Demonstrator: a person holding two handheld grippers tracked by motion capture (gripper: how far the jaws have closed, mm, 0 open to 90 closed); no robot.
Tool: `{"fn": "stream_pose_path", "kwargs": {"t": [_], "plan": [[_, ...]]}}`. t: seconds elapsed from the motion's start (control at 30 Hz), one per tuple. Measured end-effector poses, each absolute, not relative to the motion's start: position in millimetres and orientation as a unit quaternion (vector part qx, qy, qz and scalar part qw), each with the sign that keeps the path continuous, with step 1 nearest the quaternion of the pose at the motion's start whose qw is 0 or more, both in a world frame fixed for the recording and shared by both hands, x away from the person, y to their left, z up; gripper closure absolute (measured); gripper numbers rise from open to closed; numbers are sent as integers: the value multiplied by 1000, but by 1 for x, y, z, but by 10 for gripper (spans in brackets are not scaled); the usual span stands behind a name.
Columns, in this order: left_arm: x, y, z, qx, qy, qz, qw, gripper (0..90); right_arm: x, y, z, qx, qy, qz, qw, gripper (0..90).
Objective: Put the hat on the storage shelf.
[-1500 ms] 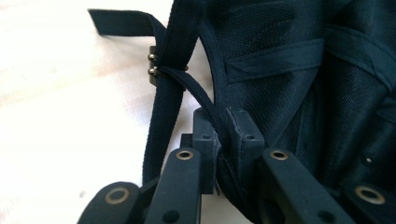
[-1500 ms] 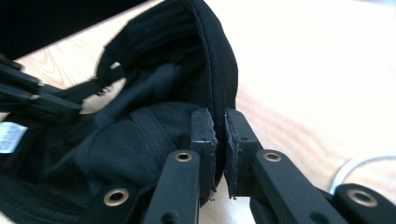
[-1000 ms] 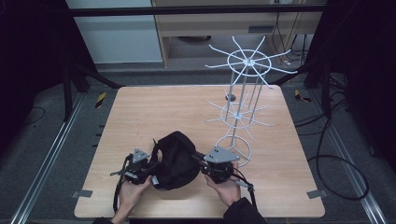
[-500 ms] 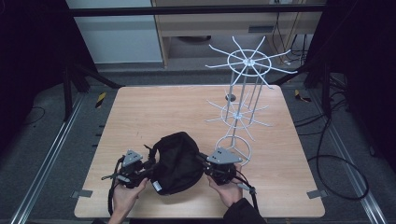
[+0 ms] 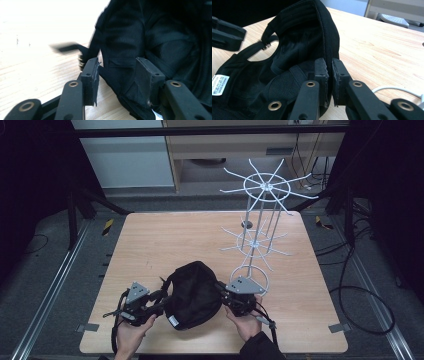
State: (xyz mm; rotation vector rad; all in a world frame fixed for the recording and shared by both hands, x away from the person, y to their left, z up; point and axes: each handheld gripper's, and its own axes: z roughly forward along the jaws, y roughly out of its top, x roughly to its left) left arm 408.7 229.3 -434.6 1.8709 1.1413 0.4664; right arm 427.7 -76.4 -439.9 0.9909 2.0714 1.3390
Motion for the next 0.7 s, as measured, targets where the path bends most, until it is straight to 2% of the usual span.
{"fn": "stream_pose_path", "kwargs": {"t": [0.2,0.7], "plan": [[408,222,-420,743,447,169,469,520,425,-73,-439,351,759,491,243,842],[435,162,-397,744,420,151,497,476,422,-69,-441,345,764,491,236,838]]}}
